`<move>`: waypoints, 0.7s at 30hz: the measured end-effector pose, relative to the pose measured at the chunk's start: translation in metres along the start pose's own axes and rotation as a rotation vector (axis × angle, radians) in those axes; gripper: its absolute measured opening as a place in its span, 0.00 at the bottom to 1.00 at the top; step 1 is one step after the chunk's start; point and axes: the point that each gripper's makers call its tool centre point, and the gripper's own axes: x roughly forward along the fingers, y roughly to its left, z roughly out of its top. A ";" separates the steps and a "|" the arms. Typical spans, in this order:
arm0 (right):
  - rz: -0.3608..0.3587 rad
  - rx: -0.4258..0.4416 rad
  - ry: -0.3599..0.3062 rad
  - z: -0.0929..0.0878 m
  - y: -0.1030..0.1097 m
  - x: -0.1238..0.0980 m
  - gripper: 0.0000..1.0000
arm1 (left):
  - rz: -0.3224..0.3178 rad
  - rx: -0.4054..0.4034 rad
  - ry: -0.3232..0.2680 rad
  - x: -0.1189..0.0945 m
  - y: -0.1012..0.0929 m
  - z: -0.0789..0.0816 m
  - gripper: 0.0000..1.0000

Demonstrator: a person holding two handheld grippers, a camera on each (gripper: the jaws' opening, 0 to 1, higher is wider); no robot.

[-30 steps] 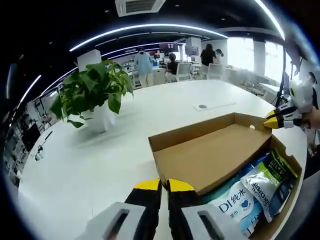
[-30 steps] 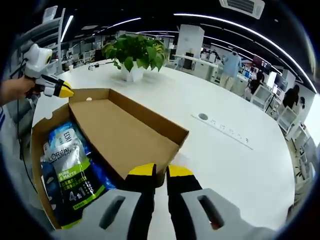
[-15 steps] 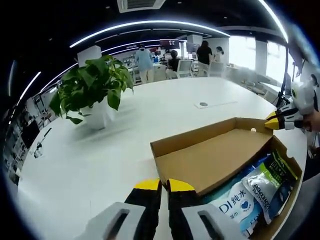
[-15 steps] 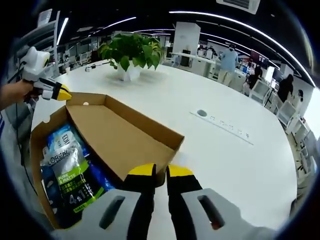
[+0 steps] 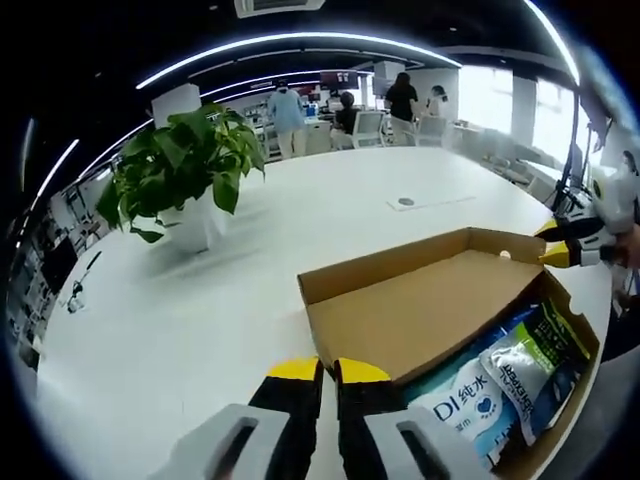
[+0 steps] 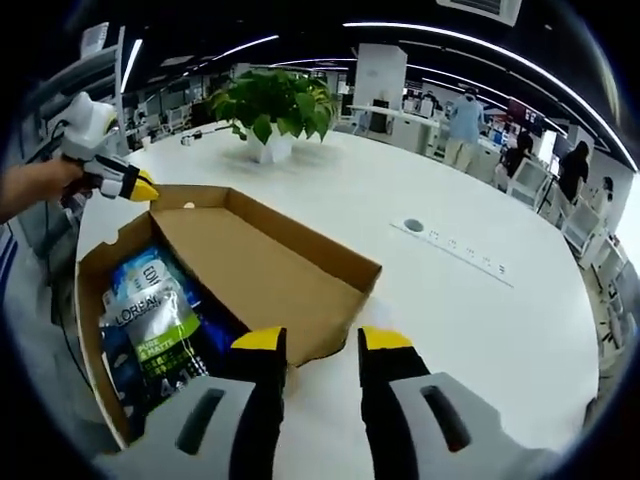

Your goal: Operate the shoe box by opening the lid, removing the specified soft item, and placing it in the target area until the item is outside and the box remains undamaged.

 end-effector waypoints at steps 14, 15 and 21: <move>0.059 -0.039 0.023 -0.016 0.018 -0.032 0.46 | -0.040 -0.004 -0.012 -0.027 -0.016 0.007 0.18; 0.061 -0.041 0.025 -0.017 0.019 -0.035 0.48 | -0.042 -0.004 -0.011 -0.028 -0.017 0.006 0.19; 0.083 -0.052 0.022 -0.023 0.025 -0.054 0.54 | -0.091 0.014 0.013 -0.040 -0.039 -0.003 0.21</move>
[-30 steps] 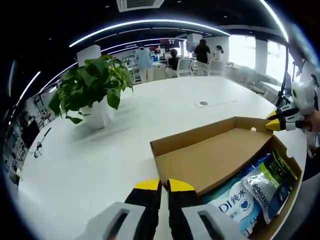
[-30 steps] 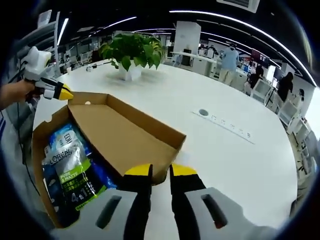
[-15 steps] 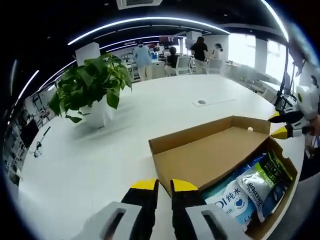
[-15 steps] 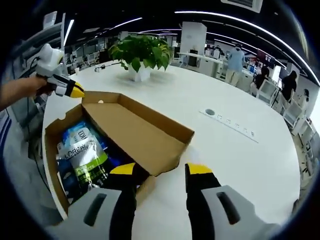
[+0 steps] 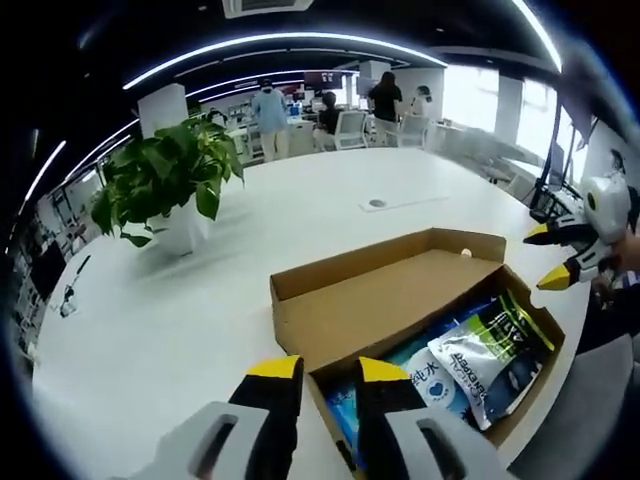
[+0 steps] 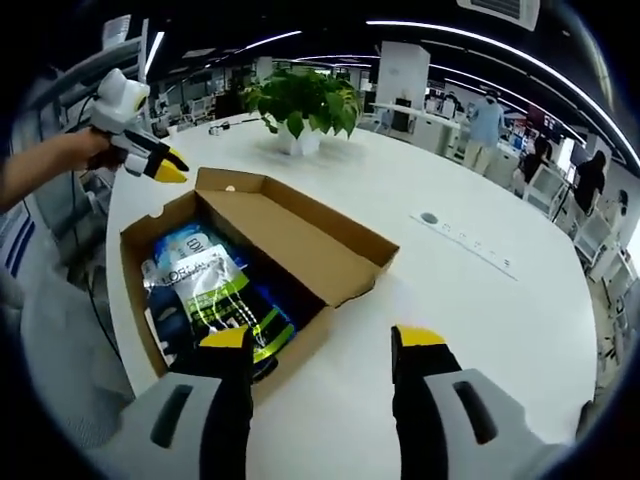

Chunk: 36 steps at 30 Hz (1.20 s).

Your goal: Operate the shoe box by opening the lid, removing the specified soft item, and placing it in the target area until the item is outside and the box remains undamaged.

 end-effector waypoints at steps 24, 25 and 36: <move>0.074 0.002 -0.025 -0.019 0.037 -0.054 0.76 | -0.255 -0.077 0.107 -0.001 -0.084 -0.047 0.24; 0.077 0.003 -0.026 -0.020 0.038 -0.055 0.77 | -0.267 -0.080 0.116 0.000 -0.087 -0.050 0.24; 0.075 -0.024 -0.025 -0.030 0.047 -0.065 0.82 | -0.355 -0.119 0.168 0.011 -0.115 -0.064 0.24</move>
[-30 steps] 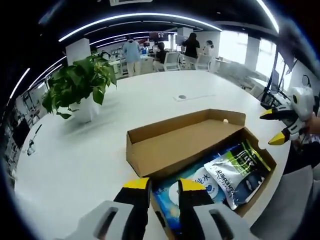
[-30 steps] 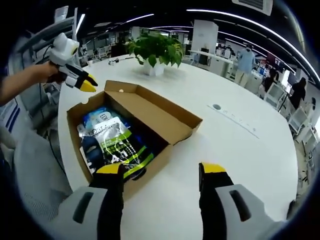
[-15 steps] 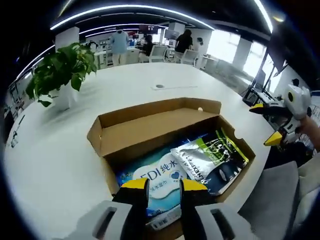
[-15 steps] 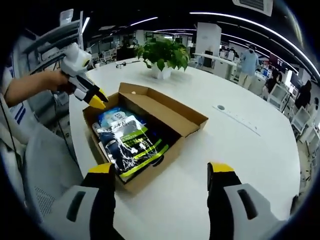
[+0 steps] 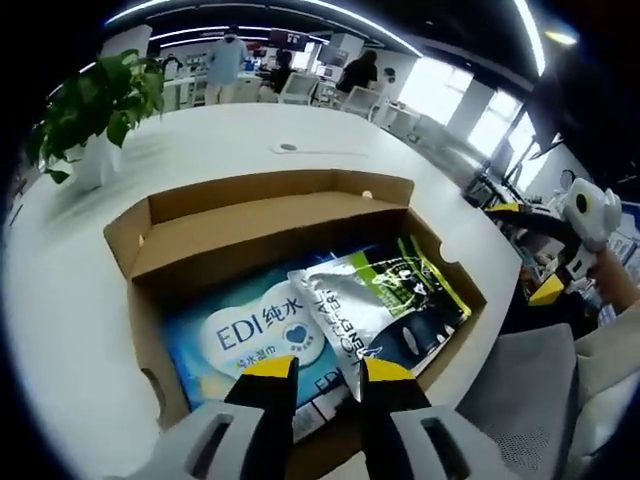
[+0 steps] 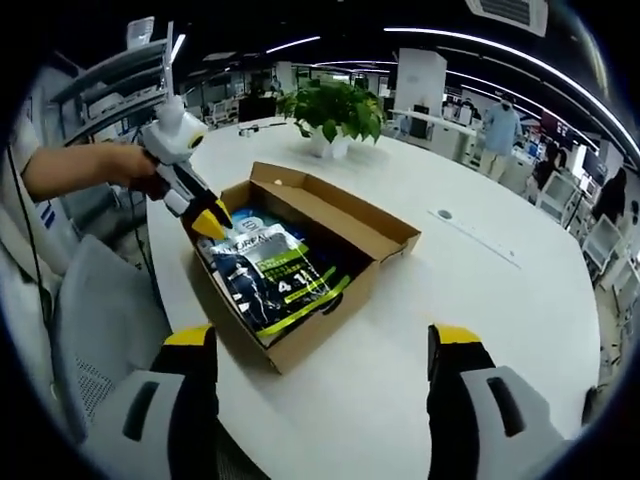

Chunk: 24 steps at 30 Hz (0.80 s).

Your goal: Operate the shoe box by opening the lid, removing the specified soft item, and placing it in the target area until the item is outside and the box remains undamaged.

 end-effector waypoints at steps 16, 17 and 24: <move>-0.004 0.066 0.008 -0.012 0.005 -0.003 0.82 | -0.103 -0.153 0.024 0.018 -0.011 -0.007 0.15; -0.002 0.072 0.004 -0.012 0.006 -0.003 0.82 | -0.108 -0.164 0.023 0.019 -0.012 -0.007 0.14; 0.026 0.113 -0.007 -0.011 0.014 0.001 0.79 | -0.131 -0.220 0.015 0.018 -0.017 -0.006 0.02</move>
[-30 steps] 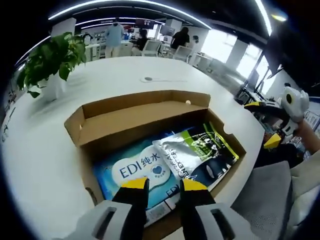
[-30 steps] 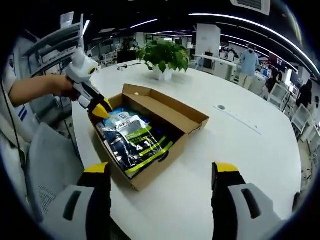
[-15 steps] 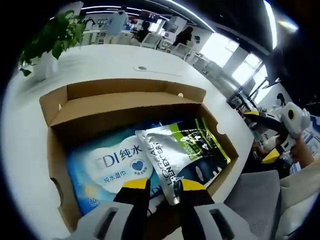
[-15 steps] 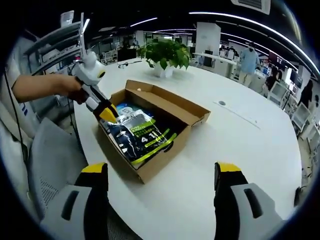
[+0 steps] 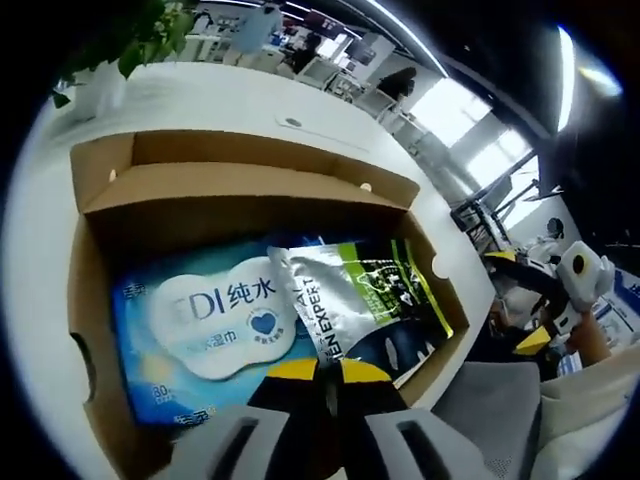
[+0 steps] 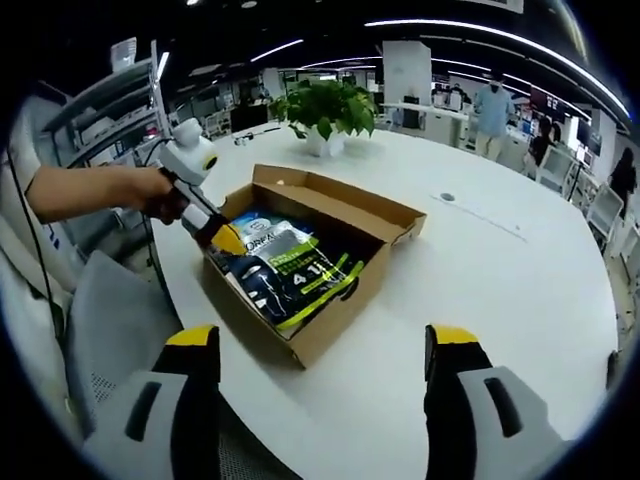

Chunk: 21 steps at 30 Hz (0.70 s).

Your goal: Operate the shoe box by opening the lid, removing the specified soft item, and placing it in the target area until the item is outside and the box remains undamaged.

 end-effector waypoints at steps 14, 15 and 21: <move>0.068 0.039 -0.033 0.009 0.017 0.013 0.70 | 0.015 -0.021 -0.052 -0.009 0.003 0.002 0.00; 0.078 0.039 -0.040 0.011 0.019 0.014 0.69 | 0.017 -0.024 -0.053 -0.010 0.005 0.002 0.00; 0.111 0.038 -0.033 0.015 0.027 0.027 0.65 | 0.036 -0.033 -0.075 -0.018 0.012 0.001 0.00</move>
